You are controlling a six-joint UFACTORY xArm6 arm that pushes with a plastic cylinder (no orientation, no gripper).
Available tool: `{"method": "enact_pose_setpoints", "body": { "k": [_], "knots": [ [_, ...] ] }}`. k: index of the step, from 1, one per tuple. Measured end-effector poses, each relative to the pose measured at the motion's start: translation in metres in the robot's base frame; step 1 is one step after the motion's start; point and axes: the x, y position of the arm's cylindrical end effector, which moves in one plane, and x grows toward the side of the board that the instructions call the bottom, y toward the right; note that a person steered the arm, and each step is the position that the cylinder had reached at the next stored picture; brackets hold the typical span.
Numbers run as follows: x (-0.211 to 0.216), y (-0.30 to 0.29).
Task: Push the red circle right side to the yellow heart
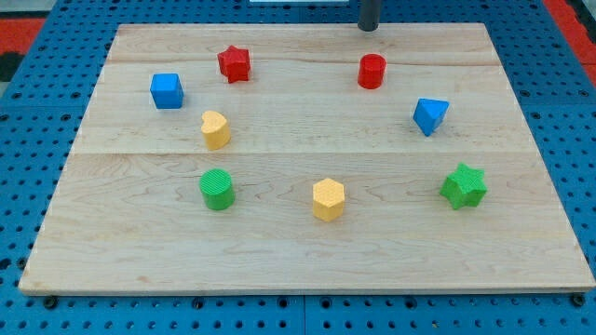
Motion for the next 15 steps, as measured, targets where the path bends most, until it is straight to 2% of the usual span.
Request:
{"method": "enact_pose_setpoints", "body": {
  "k": [2,3,5,7,15],
  "knots": [
    [0.016,-0.014],
    [0.055,-0.016],
    [0.056,0.05],
    [0.06,0.027],
    [0.058,0.033]
  ]
}}
